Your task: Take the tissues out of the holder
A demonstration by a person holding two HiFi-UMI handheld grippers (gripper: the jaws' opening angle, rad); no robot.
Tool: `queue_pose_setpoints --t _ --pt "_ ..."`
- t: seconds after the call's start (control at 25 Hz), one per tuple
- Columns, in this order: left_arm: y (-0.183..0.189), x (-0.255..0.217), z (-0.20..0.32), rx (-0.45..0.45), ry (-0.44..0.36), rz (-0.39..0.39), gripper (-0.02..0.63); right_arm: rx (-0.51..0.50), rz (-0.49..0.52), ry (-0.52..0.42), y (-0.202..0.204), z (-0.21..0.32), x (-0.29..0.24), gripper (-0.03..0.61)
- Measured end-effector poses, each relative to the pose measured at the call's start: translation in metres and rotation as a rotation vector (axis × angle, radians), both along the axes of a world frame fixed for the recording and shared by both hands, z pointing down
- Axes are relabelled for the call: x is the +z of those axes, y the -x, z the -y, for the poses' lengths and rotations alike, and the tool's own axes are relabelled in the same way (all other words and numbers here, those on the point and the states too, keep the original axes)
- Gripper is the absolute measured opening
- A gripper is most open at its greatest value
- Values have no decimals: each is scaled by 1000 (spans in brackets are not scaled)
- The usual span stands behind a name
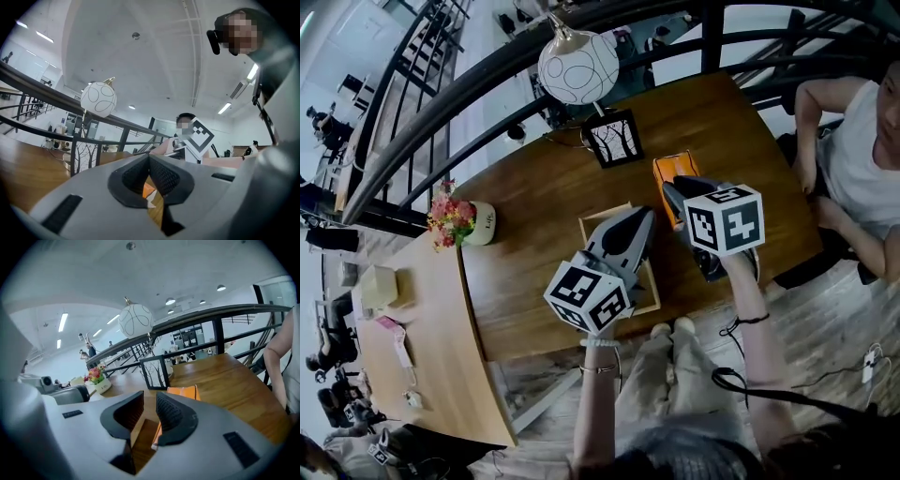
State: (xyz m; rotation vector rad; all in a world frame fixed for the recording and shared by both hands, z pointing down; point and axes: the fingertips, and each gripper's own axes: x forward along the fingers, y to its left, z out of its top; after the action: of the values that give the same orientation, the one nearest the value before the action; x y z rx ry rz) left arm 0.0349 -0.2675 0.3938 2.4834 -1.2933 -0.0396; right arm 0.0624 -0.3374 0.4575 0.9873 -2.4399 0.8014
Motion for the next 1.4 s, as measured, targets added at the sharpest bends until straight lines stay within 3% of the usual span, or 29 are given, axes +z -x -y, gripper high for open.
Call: queue_pose_setpoints --t 0.16,0.24,0.44,0.72,1.0,1.4 --pt "5 -11 -11 24 -27 24 8 -24 81 -29 4 -27 -26 80" --pt "9 -15 -17 46 -34 53 8 -43 87 -72 5 -43 -37 34" --pt "18 -31 -39 62 -76 68 8 -98 153 -167 11 -81 -74 28" --pt "9 -49 -74 134 -107 91 8 -134 107 -361 11 -117 -122 12" --pt "7 -71 -100 126 -151 102 8 -170 125 -514 8 -145 -155 12" --pt "5 -72 -117 113 -169 128 8 -204 112 -578 10 -165 -152 12"
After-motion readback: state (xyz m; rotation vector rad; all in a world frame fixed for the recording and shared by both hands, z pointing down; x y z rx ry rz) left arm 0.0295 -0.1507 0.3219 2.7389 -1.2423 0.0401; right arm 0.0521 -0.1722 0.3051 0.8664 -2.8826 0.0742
